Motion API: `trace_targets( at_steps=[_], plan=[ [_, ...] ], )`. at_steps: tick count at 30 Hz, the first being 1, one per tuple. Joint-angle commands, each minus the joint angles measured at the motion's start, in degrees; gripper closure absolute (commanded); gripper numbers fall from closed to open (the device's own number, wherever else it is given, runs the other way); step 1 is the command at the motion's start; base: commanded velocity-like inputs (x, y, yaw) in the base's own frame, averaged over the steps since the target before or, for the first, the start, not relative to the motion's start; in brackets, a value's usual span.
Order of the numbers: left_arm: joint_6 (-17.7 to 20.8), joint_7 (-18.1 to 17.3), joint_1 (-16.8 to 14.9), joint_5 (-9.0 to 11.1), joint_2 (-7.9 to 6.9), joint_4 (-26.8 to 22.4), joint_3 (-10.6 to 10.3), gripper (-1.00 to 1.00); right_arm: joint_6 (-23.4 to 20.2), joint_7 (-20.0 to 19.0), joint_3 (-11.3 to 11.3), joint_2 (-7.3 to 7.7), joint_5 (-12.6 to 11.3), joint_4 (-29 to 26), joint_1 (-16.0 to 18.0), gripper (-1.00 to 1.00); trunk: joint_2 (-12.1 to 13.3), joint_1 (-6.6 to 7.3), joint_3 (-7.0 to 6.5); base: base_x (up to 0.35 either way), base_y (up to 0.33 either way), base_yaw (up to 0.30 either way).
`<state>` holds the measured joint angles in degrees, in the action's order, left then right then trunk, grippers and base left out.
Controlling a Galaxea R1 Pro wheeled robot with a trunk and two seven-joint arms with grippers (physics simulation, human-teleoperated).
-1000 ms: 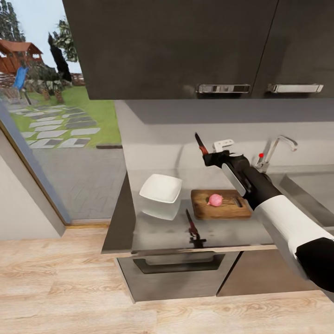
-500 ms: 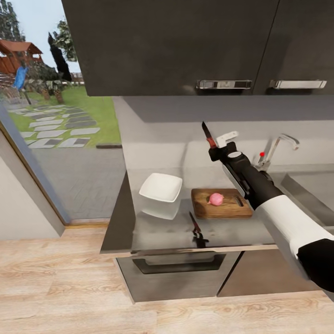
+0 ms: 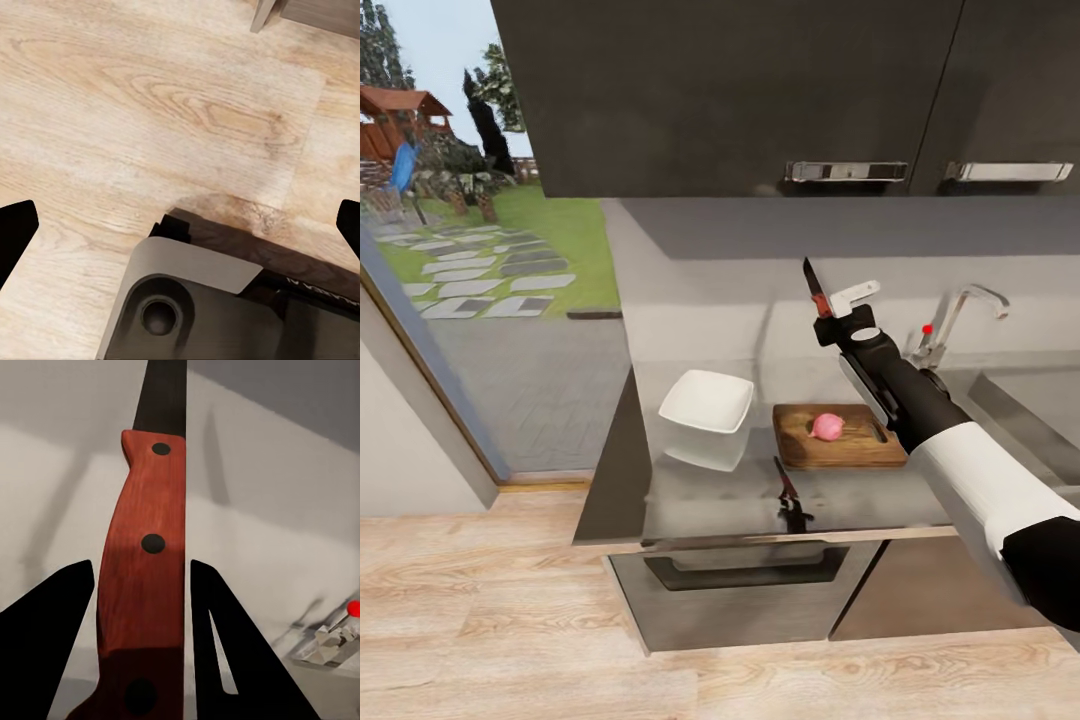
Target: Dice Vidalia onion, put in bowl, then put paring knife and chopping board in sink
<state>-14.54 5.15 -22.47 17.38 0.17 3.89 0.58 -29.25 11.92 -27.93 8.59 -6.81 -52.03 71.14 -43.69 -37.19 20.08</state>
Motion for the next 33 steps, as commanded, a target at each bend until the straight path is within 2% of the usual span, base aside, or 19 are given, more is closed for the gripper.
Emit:
trace_targets(
  at_steps=[1,9,19,33],
  plan=[
    [-0.40,0.04,-0.11,0.11,0.04,0.26,0.04,-1.00,-0.21,0.52,-0.29,0.10,-0.75,-0.08,0.07,1.00,-0.48,-0.24,0.26,0.000,0.000,0.000],
    [-0.40,0.04,-0.11,0.11,0.09,0.27,0.04,-1.00,-0.53,5.36,-0.33,0.14,-0.89,-0.73,-0.01,1.00,-3.69,-1.99,1.70,0.000,0.000,0.000],
    [-0.57,0.04,-0.11,0.11,0.09,0.26,0.04,-1.00,-0.64,6.09,-0.37,0.08,-1.08,-0.79,-0.04,1.00,-3.69,-1.99,1.70,-0.007,0.000,0.000],
    [-1.02,0.04,-0.10,0.11,0.18,0.31,0.04,-1.00,-0.63,6.10,-0.38,0.02,-1.10,-0.79,-0.04,1.00,-3.69,-1.99,1.70,-0.288,0.019,0.000]
  ],
)
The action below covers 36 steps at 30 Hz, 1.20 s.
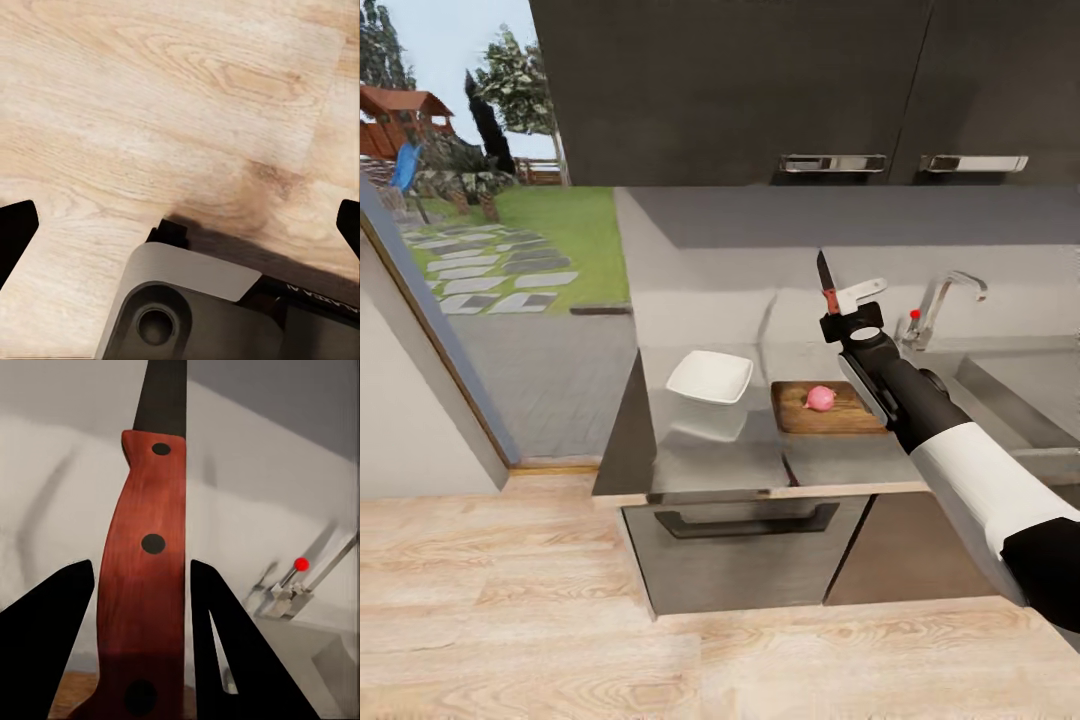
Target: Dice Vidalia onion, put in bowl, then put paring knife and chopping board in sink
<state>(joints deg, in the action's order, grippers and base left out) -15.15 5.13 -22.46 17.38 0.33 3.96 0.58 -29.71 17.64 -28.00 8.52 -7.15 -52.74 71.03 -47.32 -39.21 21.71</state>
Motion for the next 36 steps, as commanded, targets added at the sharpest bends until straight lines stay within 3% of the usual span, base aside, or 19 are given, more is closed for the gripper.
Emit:
trace_targets(
  at_steps=[1,9,23,36],
  plan=[
    [-0.40,0.05,-0.11,0.11,0.02,0.23,0.04,-1.00,-0.17,0.37,-0.30,0.09,-0.76,-0.08,0.08,1.00,-0.07,0.02,0.07,-0.334,0.082,0.000],
    [-0.46,0.05,-0.11,0.11,0.02,0.24,0.04,-1.00,-0.17,0.37,-0.28,0.09,-0.76,-0.08,0.08,1.00,-0.07,0.02,0.07,-0.267,0.060,0.000],
    [-0.49,0.05,-0.11,0.11,0.10,0.24,0.04,-1.00,-0.21,0.37,-0.28,0.18,-0.76,-0.01,0.08,1.00,-0.07,0.02,0.07,-0.016,0.003,0.000],
    [-0.49,0.05,-0.11,0.11,0.11,0.26,0.04,-1.00,-0.17,0.37,-0.27,0.18,-0.69,0.03,0.08,1.00,-5.28,-2.83,2.41,0.000,0.000,0.000]
  ],
)
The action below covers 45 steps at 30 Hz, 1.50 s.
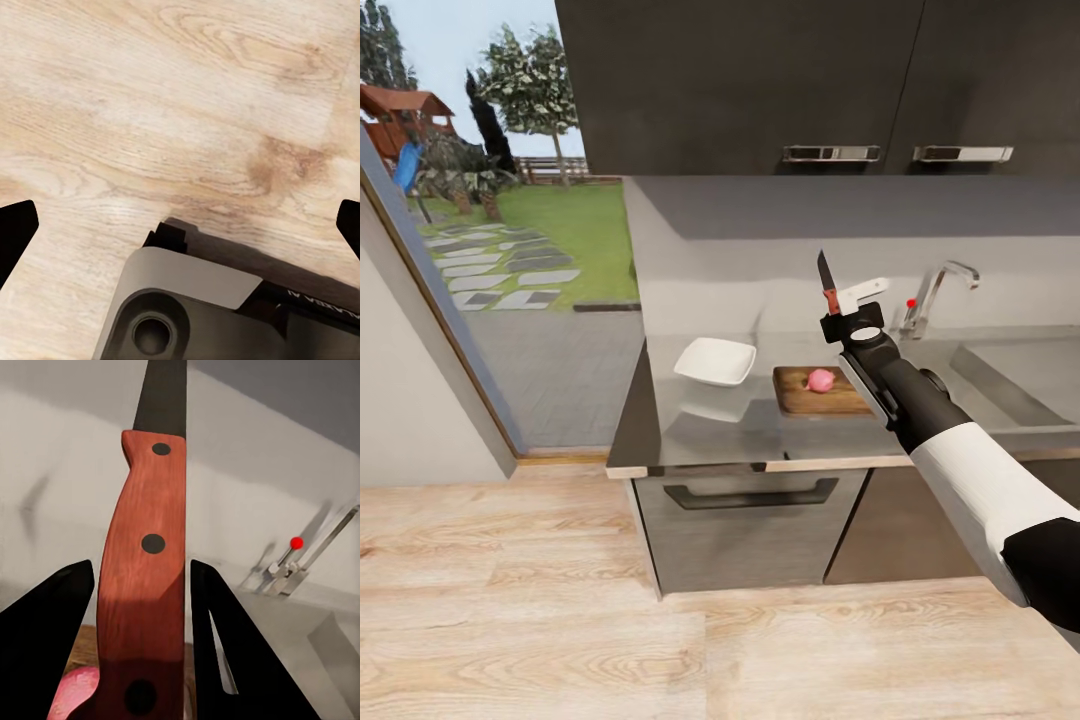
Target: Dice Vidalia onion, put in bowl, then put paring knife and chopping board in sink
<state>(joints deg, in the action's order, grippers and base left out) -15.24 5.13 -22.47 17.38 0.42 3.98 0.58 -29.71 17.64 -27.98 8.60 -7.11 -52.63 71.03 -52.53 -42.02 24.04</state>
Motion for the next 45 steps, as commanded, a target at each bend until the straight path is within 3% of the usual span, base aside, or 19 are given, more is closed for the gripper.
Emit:
trace_targets(
  at_steps=[1,21,45],
  plan=[
    [-0.39,0.06,-0.11,0.11,0.02,0.24,0.04,-1.00,-0.17,0.39,-0.30,0.08,-0.71,-0.06,0.07,1.00,-0.47,-0.23,0.25,0.000,0.000,0.000],
    [-0.40,0.06,-0.10,0.11,0.03,0.24,0.04,-1.00,0.18,0.46,-0.31,0.01,-0.67,0.07,0.07,1.00,-8.49,-4.63,3.74,0.000,0.000,0.000],
    [-0.41,0.06,-0.12,0.11,0.08,0.24,0.04,-1.00,0.18,0.46,-0.25,0.10,-0.63,0.07,0.07,1.00,-18.12,-9.90,5.97,0.000,0.000,0.000]
  ],
)
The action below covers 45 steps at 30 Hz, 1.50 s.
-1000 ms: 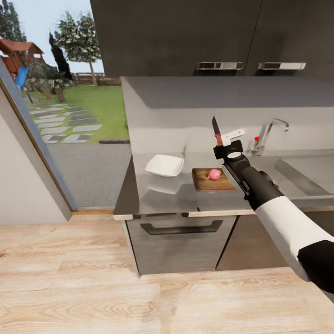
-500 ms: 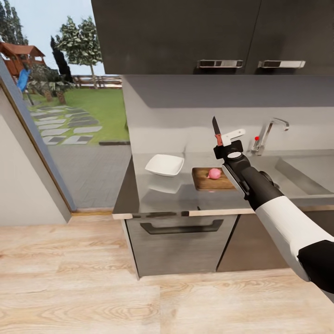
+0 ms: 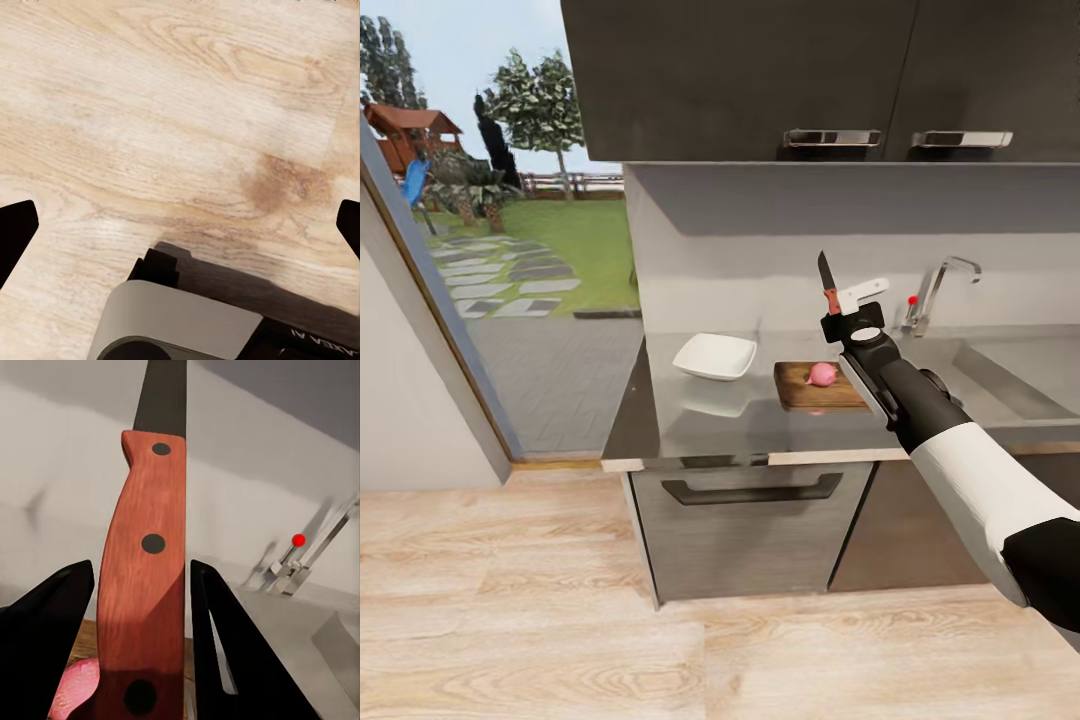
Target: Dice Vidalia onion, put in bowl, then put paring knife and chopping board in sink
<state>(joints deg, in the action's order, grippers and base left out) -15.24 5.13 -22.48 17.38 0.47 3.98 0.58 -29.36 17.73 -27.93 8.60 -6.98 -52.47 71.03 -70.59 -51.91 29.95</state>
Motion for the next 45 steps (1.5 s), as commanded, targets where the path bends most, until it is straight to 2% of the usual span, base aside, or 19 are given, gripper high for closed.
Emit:
trace_targets(
  at_steps=[1,16,45],
  plan=[
    [-0.39,0.06,-0.11,0.11,0.04,0.24,0.04,-1.00,-0.17,0.37,-0.29,0.10,-0.75,-0.08,0.07,1.00,-0.45,-0.23,0.15,0.000,0.000,0.000],
    [-0.39,0.06,-0.09,0.11,0.03,0.24,0.04,-1.00,-0.17,0.38,-0.29,0.10,-0.75,-0.08,0.07,1.00,-6.47,-3.52,2.18,0.000,0.000,0.000],
    [-0.39,0.06,-0.11,0.11,0.03,0.24,0.04,-1.00,-0.17,0.37,-0.30,0.18,-0.75,-0.08,0.07,1.00,-18.10,-9.89,4.83,0.000,0.000,0.000]
  ],
)
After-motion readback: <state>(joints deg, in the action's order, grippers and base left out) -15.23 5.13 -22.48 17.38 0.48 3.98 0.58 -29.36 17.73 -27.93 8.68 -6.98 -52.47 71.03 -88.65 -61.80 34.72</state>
